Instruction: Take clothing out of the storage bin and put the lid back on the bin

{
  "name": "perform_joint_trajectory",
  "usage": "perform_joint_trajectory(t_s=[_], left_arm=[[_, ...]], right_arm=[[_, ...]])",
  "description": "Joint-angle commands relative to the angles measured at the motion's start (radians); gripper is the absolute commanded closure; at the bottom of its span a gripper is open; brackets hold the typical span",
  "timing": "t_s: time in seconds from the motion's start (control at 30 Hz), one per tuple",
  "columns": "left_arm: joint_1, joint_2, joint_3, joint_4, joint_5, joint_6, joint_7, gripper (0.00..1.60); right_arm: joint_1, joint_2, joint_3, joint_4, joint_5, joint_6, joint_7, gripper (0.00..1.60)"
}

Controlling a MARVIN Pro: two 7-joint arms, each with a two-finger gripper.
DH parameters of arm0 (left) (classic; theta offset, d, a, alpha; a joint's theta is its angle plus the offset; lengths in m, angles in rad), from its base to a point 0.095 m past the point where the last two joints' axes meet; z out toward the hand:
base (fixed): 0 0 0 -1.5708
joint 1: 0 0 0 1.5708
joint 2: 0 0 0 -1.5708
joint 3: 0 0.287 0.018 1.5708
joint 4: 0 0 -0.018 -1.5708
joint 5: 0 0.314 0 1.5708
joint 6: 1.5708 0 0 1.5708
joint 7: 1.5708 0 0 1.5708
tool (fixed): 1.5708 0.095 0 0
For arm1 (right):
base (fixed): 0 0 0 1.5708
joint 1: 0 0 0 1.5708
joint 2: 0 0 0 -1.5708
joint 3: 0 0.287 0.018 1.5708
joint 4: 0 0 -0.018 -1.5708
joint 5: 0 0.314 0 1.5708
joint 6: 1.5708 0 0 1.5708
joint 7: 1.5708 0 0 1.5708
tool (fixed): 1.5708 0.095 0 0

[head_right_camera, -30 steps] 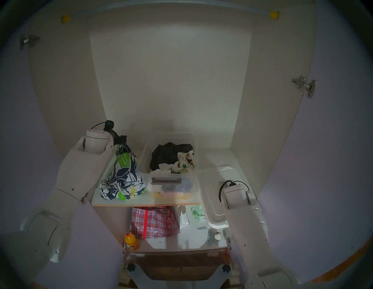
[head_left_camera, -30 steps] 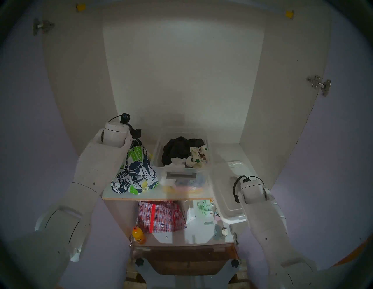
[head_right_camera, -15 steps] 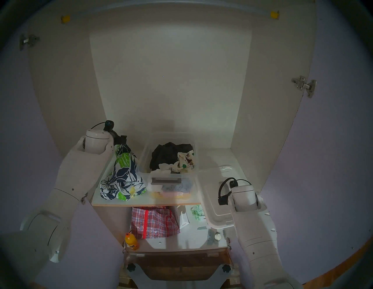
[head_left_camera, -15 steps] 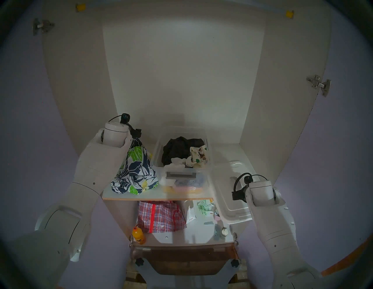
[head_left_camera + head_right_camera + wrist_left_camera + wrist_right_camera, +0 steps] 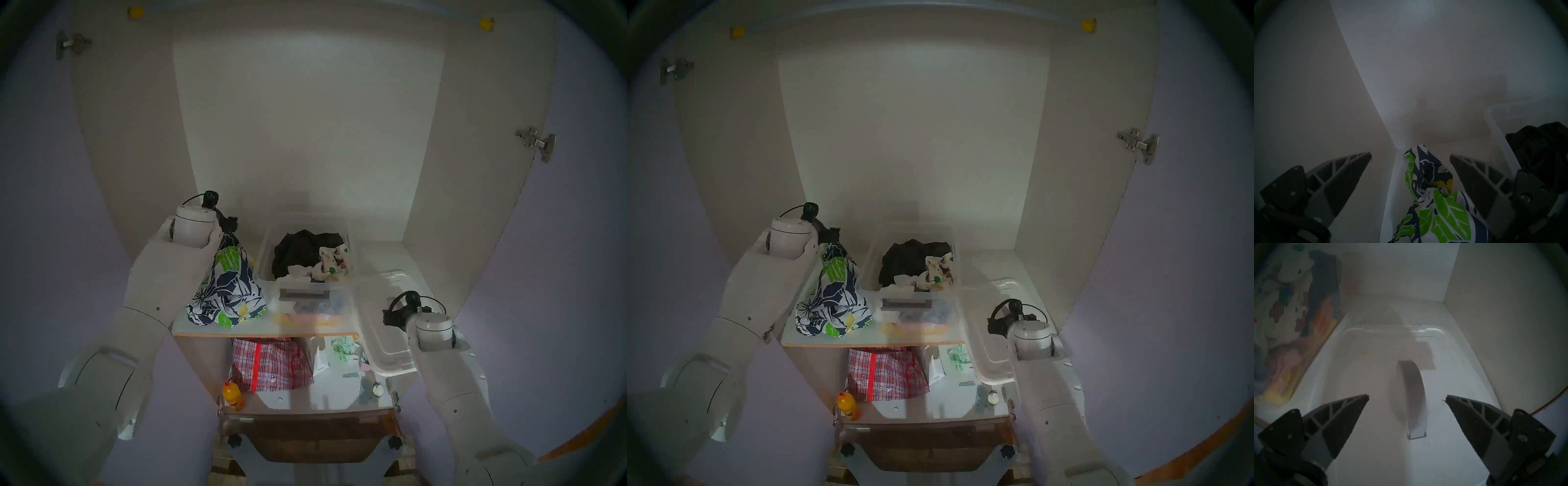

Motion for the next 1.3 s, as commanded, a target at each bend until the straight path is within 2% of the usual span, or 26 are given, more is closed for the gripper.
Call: perform_joint_trajectory(t_s=[0.0,0.07,0.27,0.43,0.53,0.77,0.8,0.83,0.87,0.93,0.97,1.0,1.13,1.27], left_arm=[[-0.034,0.002,-0.005,-0.024,0.002,-0.006,-0.002,0.0],[-0.034,0.002,-0.005,-0.023,0.002,-0.006,-0.001,0.0],[-0.034,0.002,-0.005,-0.023,0.002,-0.006,-0.001,0.0],[-0.034,0.002,-0.004,-0.024,0.002,-0.006,-0.001,0.0],[-0.034,0.003,-0.004,-0.024,0.002,-0.006,-0.002,0.0],[-0.034,0.002,-0.004,-0.024,0.001,-0.006,-0.001,0.0],[-0.034,0.003,-0.004,-0.024,0.001,-0.006,-0.001,0.0],[-0.034,0.003,-0.004,-0.024,0.001,-0.006,-0.001,0.0],[-0.034,0.003,-0.004,-0.024,0.001,-0.006,-0.001,0.0],[-0.034,0.003,-0.004,-0.024,0.001,-0.006,-0.001,0.0],[-0.034,0.003,-0.004,-0.024,0.001,-0.006,-0.001,0.0],[-0.034,0.003,-0.004,-0.024,0.001,-0.006,-0.001,0.0],[-0.034,0.003,-0.004,-0.023,0.001,-0.006,-0.001,0.0],[-0.034,0.002,-0.004,-0.023,0.0,-0.007,0.0,0.0]], right_arm=[[0.057,-0.008,-0.009,0.024,-0.006,-0.046,-0.009,0.0],[0.072,-0.013,-0.009,0.055,-0.009,-0.102,-0.022,0.0],[0.123,-0.022,-0.019,0.128,-0.02,-0.163,-0.038,0.0],[0.171,-0.025,-0.02,0.215,-0.019,-0.161,-0.042,0.0],[0.216,-0.013,-0.035,0.321,-0.03,-0.215,-0.028,0.0],[0.276,-0.004,-0.038,0.427,-0.032,-0.241,-0.031,0.0],[0.28,-0.004,-0.038,0.439,-0.032,-0.251,-0.032,0.18],[0.283,-0.004,-0.038,0.448,-0.032,-0.259,-0.032,0.88],[0.278,-0.002,-0.039,0.437,-0.033,-0.26,-0.033,0.96],[0.269,-0.003,-0.039,0.424,-0.039,-0.266,-0.051,1.29],[0.265,-0.005,-0.04,0.42,-0.044,-0.27,-0.065,1.6],[0.257,-0.017,-0.026,0.398,-0.043,-0.26,-0.11,1.6],[0.261,-0.023,-0.025,0.38,-0.046,-0.262,-0.151,1.6],[0.277,-0.039,-0.013,0.34,-0.051,-0.259,-0.244,1.6]])
